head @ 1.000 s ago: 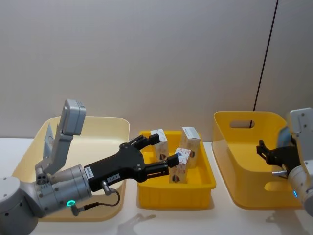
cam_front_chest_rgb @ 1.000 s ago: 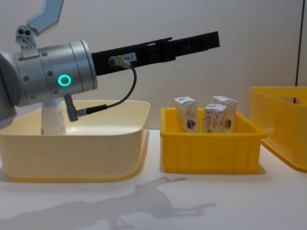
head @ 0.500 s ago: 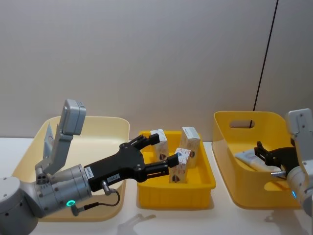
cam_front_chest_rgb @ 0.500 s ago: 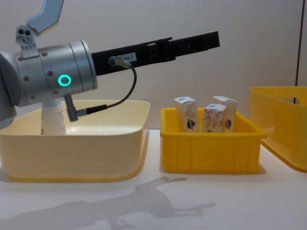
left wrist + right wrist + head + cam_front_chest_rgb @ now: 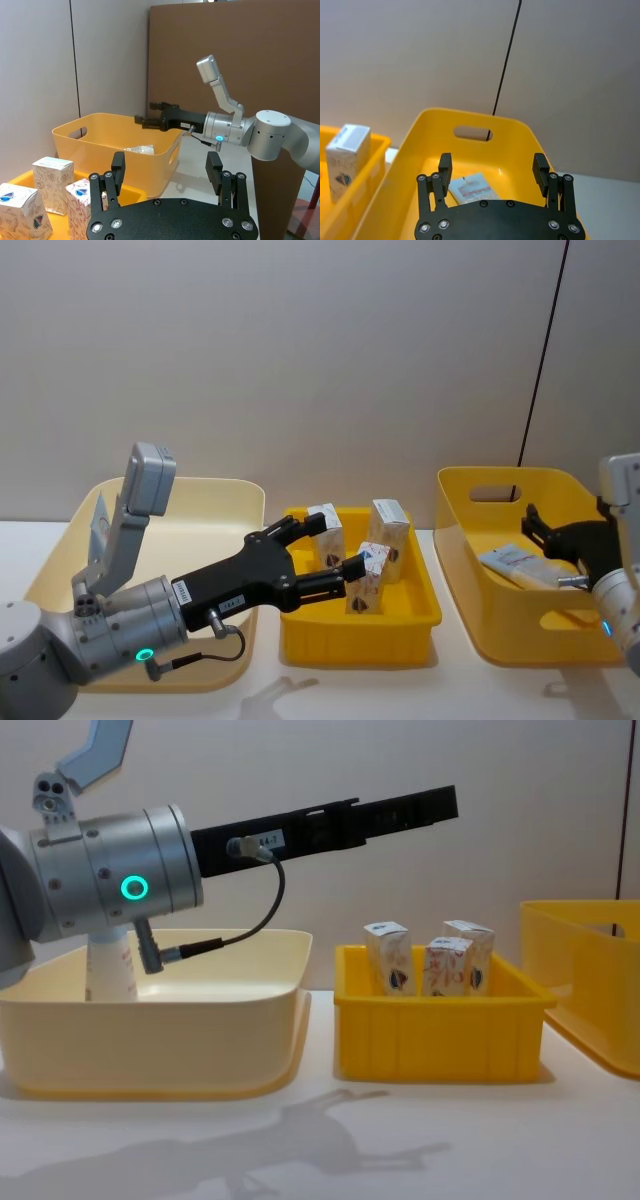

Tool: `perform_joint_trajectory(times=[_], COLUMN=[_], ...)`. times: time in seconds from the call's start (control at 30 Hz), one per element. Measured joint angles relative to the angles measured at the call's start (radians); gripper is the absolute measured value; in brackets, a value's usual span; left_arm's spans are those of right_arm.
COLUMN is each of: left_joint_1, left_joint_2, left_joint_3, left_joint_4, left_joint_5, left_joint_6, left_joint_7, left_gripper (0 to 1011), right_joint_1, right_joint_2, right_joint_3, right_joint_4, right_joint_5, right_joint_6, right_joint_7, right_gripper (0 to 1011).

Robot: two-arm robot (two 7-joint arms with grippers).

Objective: Bimanual collaborative sorting of washing and personal care products

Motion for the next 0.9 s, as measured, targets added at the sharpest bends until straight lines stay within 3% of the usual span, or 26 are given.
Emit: perform_joint_trajectory(times=[0.23, 0.53, 0.9], left_joint_1=[0.008, 0.056, 0.118], left_joint_2=[0.001, 0.010, 0.022], left_joint_3=[0.000, -0.006, -0.013], left_joint_4=[-0.006, -0.047, -0.100], left_joint_5=[0.010, 0.078, 0.167], left_joint_6=[-0.001, -0.008, -0.019], left_joint_7=[0.016, 0.126, 0.267], left_gripper=[1002, 1004, 1003], right_joint_1=[-0.017, -0.036, -0.058], right_joint_2=[-0.005, -0.015, -0.015], right_joint_3=[0.020, 0.051, 0.051], right_joint_4=[-0.028, -0.066, -0.088], right_joint_5=[0.023, 0.062, 0.076], right_joint_6=[-0.083, -0.204, -0.223], right_joint_7=[0.023, 0.064, 0.075], right_gripper=[1001, 1001, 1001])
